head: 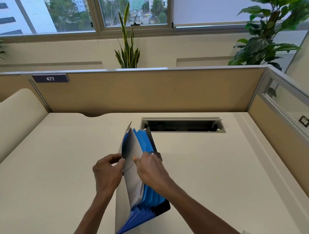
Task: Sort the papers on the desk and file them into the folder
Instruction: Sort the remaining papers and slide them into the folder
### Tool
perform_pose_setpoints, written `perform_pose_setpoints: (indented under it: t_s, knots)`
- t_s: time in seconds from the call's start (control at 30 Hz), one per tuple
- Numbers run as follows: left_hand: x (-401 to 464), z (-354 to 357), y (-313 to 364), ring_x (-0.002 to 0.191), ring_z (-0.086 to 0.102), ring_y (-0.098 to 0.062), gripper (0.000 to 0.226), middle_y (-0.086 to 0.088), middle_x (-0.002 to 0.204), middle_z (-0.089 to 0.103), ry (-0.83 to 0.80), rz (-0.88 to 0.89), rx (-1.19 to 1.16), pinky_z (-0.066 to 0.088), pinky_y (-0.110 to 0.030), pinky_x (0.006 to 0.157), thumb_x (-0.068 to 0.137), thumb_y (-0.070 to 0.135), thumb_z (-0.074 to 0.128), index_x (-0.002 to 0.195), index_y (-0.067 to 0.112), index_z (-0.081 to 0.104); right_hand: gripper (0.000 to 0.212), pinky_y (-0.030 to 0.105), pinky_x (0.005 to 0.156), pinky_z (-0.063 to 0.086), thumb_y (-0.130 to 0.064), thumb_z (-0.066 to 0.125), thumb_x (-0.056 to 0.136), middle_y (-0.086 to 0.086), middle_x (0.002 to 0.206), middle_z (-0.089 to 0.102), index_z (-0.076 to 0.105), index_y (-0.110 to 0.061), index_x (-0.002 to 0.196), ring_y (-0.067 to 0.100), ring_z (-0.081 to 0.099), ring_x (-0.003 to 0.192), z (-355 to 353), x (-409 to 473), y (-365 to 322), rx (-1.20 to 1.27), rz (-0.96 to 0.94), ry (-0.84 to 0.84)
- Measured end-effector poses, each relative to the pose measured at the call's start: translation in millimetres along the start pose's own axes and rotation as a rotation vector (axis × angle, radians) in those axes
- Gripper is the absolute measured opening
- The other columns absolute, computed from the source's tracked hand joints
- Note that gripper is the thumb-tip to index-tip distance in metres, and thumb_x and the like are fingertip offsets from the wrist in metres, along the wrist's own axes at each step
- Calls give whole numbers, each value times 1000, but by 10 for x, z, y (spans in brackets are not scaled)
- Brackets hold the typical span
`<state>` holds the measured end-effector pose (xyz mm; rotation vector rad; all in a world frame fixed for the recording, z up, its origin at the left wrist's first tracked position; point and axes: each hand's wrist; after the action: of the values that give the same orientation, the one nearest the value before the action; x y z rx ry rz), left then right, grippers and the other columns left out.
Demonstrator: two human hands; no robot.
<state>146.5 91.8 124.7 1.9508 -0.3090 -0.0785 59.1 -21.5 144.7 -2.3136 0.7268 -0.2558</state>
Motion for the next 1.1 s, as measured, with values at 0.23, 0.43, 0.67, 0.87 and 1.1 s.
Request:
perform_pose_setpoints:
  t_s: [0.23,0.43,0.67,0.87,1.1]
  knots:
    - [20,7,-45,84,71,-17,20,1,95,75,11,16,11,60,-25,60,84,15,73,103,15,77,26,20,64,50,-13,60,87,1,101,50,50,-17,111,11,50,78,-146,30,286,-157,-101,307]
    - [10,84,-3,81,70,-12,18,4,93,74,-8,14,7,51,-9,49,83,15,74,101,17,77,9,28,63,54,-17,50,96,3,88,61,57,-11,97,17,61,75,-149,93,627,-149,-7,291]
    - [12,198,29,75,66,-3,18,9,89,70,-30,22,43,49,-8,49,84,18,73,101,19,77,41,22,85,53,-15,58,90,1,122,48,50,-16,130,14,57,100,-73,94,852,-21,-132,70]
    - [-27,307,35,62,66,6,21,9,92,71,-76,35,76,55,-18,54,83,19,73,104,19,76,14,22,65,47,-17,51,96,3,94,58,57,-12,108,12,54,76,1,138,1027,-61,-90,200]
    - [-168,495,97,58,66,6,20,15,85,73,-108,91,166,47,-3,53,81,29,72,99,23,77,32,35,47,44,-13,43,98,7,63,60,57,-1,72,13,51,52,5,141,1188,46,64,242]
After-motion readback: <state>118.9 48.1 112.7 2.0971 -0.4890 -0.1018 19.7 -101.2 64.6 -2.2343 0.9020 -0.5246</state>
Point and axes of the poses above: each hand's wrist, its own x-axis towards the middle knuckle, its own z-axis out of the palm, y = z × x
